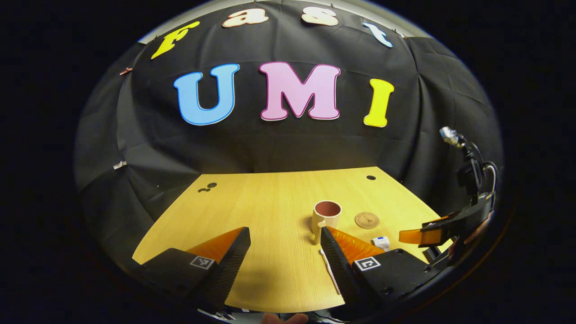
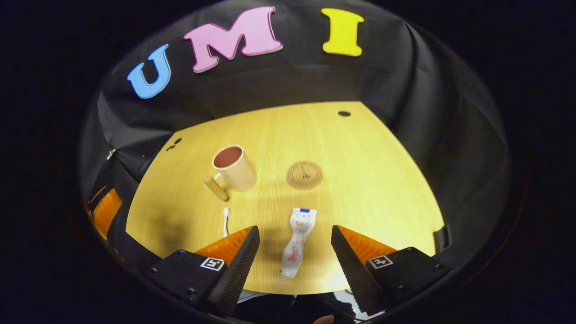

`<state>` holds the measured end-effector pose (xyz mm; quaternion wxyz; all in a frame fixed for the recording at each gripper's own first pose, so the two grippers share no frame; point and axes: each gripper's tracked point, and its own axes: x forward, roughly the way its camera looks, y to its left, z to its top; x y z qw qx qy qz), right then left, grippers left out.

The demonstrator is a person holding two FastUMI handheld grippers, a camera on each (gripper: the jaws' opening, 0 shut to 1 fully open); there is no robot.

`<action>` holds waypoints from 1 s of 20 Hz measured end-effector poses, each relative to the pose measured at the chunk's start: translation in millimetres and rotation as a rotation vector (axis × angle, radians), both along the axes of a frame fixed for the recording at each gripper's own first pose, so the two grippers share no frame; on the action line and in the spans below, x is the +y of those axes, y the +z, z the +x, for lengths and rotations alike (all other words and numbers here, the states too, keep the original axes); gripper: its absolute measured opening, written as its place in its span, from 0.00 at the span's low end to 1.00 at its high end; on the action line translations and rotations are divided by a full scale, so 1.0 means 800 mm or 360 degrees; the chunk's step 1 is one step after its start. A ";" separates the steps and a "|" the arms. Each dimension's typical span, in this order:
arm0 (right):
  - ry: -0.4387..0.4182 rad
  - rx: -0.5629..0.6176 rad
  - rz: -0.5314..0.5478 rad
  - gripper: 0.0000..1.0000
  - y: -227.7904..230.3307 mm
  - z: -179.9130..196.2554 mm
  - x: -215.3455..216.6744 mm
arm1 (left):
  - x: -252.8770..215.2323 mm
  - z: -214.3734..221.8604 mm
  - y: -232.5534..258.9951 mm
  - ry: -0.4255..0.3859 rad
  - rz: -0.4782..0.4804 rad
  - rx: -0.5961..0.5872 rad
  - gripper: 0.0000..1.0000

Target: Put the toothbrush and toothpaste on the desktop into the cup, then pick up the cup and place it on the coaster on the desktop.

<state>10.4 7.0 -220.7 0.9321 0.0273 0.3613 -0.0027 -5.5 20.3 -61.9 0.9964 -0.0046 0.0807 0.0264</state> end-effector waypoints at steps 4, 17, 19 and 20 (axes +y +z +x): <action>-0.0044 0.0234 0.0003 0.96 -0.073 0.014 -0.005 | 0.005 -0.008 -0.024 0.0032 -0.0009 0.0098 0.96; -0.0064 0.0495 -0.0090 0.55 -0.141 0.048 -0.002 | -0.005 -0.010 -0.062 0.0060 -0.0100 0.0249 0.97; -0.0060 0.0538 -0.0094 0.51 -0.142 0.048 -0.007 | -0.013 -0.004 -0.069 0.0046 -0.0113 0.0272 0.97; -0.0027 0.0549 -0.0082 0.41 -0.142 0.049 -0.008 | -0.022 0.004 -0.074 0.0030 -0.0123 0.0299 0.97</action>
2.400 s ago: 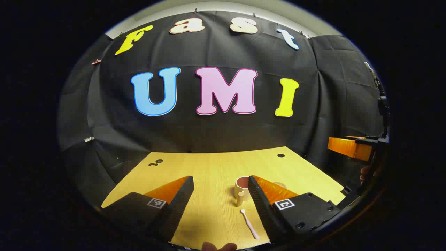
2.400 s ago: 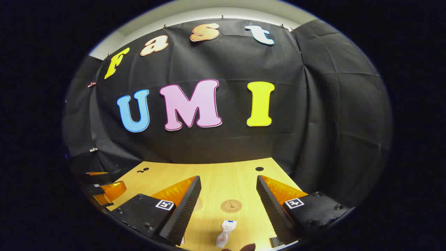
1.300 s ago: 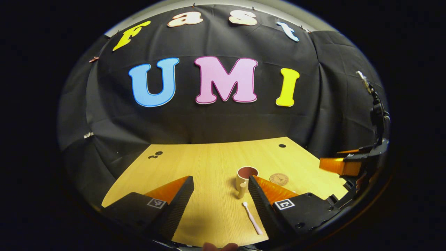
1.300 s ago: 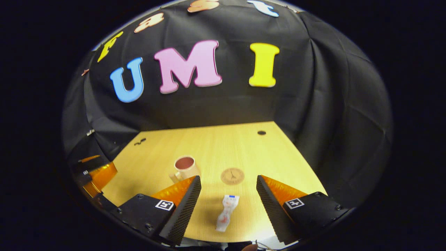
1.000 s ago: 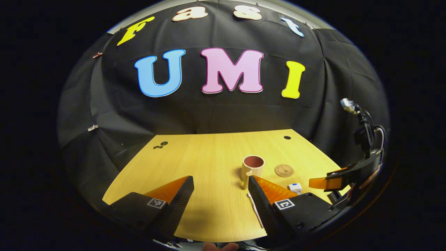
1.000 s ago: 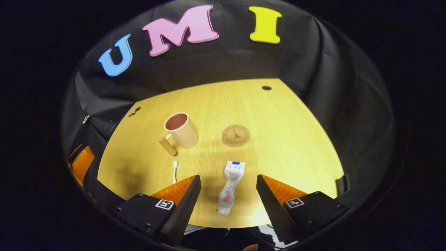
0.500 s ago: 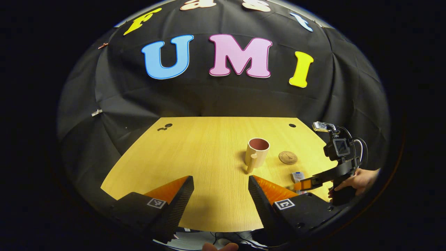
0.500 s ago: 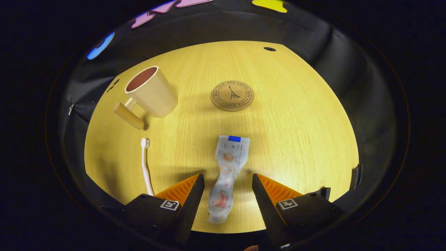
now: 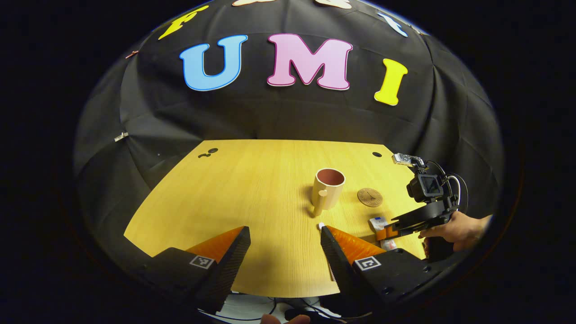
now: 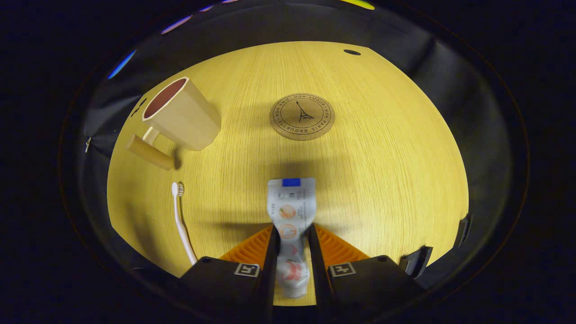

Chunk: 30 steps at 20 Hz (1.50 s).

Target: Put the toothbrush and toothpaste on the desktop into the cup, then pick up the cup and place it on the coaster on the desktop.

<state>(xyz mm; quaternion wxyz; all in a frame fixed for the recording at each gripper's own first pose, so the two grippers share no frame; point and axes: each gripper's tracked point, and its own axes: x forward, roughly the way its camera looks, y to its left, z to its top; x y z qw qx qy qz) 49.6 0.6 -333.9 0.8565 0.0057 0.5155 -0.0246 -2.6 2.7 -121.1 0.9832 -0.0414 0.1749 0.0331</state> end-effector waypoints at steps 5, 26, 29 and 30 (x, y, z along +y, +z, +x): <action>0.0127 -0.0151 0.0212 0.19 0.017 0.011 0.000 | -0.031 0.024 -0.031 -0.0051 -0.0042 0.0141 0.97; 0.0269 -0.0752 0.0763 0.18 0.202 0.050 -0.041 | -0.103 0.133 -0.182 -0.0055 -0.0015 0.0832 0.78; 0.0276 -0.0781 0.0797 0.19 0.209 0.057 -0.041 | -0.106 0.134 -0.184 -0.0057 -0.0018 0.0851 0.77; 0.0273 -0.0790 0.0816 0.19 0.211 0.060 -0.041 | -0.107 0.133 -0.186 -0.0068 -0.0010 0.0866 0.77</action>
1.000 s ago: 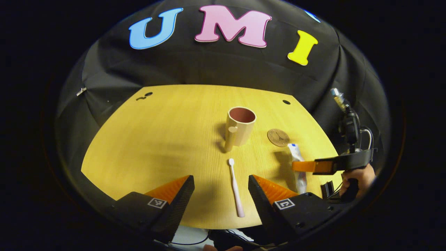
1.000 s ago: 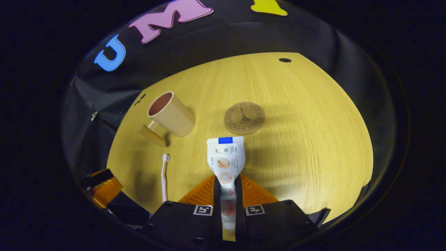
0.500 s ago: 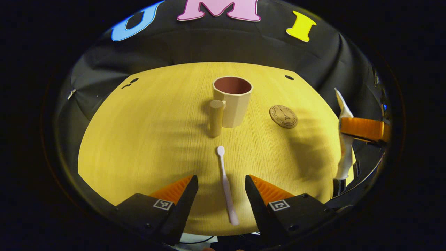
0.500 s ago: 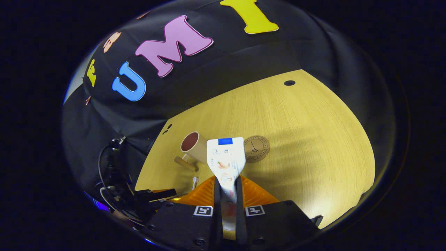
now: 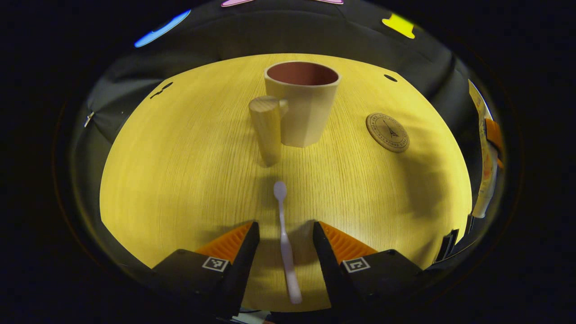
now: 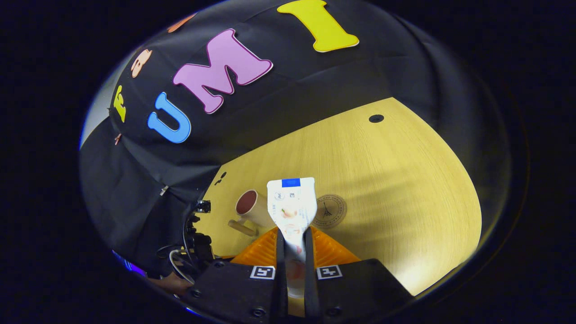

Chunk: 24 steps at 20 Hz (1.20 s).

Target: Put the toothbrush and toothpaste on the desktop into the cup, then pick up the cup and place it on the coaster on the desktop.

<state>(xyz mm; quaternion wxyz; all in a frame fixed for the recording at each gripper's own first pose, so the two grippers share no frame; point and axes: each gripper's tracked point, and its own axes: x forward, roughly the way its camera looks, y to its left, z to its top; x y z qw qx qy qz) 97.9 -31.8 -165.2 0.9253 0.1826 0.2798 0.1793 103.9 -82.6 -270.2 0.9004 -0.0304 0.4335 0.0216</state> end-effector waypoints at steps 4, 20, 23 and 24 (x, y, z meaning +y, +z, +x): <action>-0.0027 -0.0026 0.0057 0.19 0.006 0.010 0.001 | -0.005 -0.006 -0.003 -0.0018 0.0005 0.0086 0.77; 0.0076 -0.0397 0.0250 0.18 0.101 0.054 0.110 | 0.012 -0.039 0.096 -0.0146 -0.0378 -0.0283 0.06; 0.0168 -0.0481 0.0246 0.18 0.109 0.081 0.162 | 0.032 -0.059 0.138 -0.0094 -0.0445 -0.0409 0.06; 0.0186 -0.0488 0.0255 0.18 0.109 0.086 0.175 | 0.036 -0.066 0.152 -0.0086 -0.0471 -0.0445 0.06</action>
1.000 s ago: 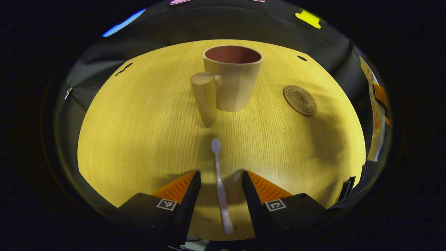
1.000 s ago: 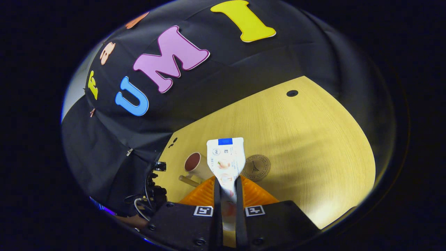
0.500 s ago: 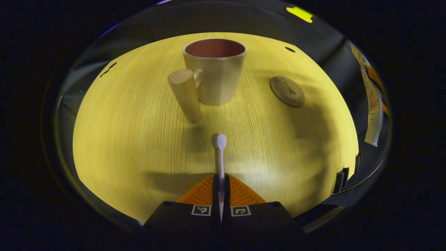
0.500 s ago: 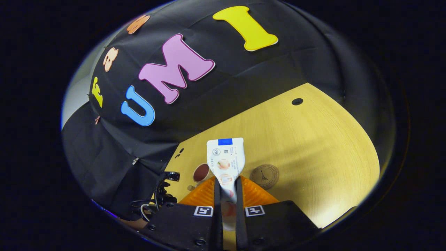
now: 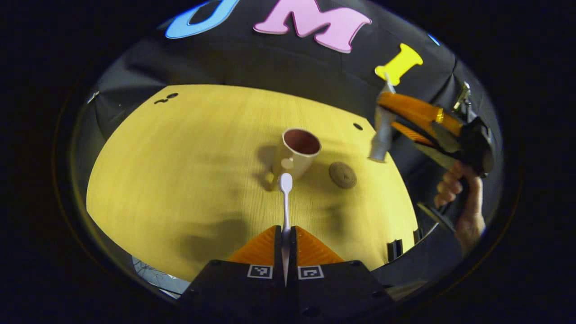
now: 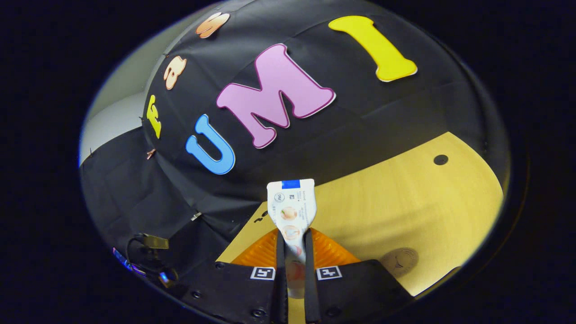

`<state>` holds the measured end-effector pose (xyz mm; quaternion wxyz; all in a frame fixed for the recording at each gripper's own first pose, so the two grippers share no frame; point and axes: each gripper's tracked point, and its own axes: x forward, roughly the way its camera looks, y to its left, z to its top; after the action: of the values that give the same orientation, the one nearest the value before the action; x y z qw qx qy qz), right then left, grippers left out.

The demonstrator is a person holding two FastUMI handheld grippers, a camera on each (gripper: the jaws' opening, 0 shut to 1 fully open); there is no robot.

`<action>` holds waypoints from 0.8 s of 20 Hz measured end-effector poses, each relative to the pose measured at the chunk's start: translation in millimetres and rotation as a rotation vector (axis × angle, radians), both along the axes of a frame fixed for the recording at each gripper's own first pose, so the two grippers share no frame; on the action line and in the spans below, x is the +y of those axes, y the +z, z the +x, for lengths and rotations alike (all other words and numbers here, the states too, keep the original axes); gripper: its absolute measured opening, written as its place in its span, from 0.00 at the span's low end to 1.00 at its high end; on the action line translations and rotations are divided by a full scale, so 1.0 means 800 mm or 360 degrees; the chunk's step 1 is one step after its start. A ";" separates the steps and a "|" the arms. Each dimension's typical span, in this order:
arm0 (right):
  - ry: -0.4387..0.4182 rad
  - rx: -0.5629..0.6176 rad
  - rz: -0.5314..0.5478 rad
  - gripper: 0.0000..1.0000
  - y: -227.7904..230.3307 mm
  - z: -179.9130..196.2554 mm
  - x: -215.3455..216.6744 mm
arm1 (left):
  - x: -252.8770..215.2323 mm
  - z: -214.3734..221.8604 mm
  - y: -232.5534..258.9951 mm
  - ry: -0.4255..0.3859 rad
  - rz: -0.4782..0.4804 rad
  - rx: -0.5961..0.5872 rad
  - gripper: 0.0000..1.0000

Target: Put the toothbrush and toothpaste on the desktop into the cup, then pick up the cup and place it on the coaster on the desktop.

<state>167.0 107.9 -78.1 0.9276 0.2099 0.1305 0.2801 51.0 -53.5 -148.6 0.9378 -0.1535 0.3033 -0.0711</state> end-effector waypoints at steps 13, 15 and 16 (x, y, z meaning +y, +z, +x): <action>-0.0011 -0.0049 -0.0253 0.18 -0.082 0.095 0.069 | 0.032 -0.083 0.051 0.0037 -0.0094 -0.0174 0.06; 0.0002 -0.0046 -0.0300 0.19 -0.093 0.092 0.072 | 0.035 -0.086 0.048 0.0050 -0.0088 -0.0171 0.06; 0.0010 -0.0038 -0.0321 0.22 -0.098 0.090 0.073 | 0.037 -0.087 0.050 0.0056 -0.0093 -0.0174 0.06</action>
<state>239.1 166.1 -156.3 0.9447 0.1116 0.1476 0.2708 -18.3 -24.1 -108.4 0.9492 -0.1819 0.2467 -0.0716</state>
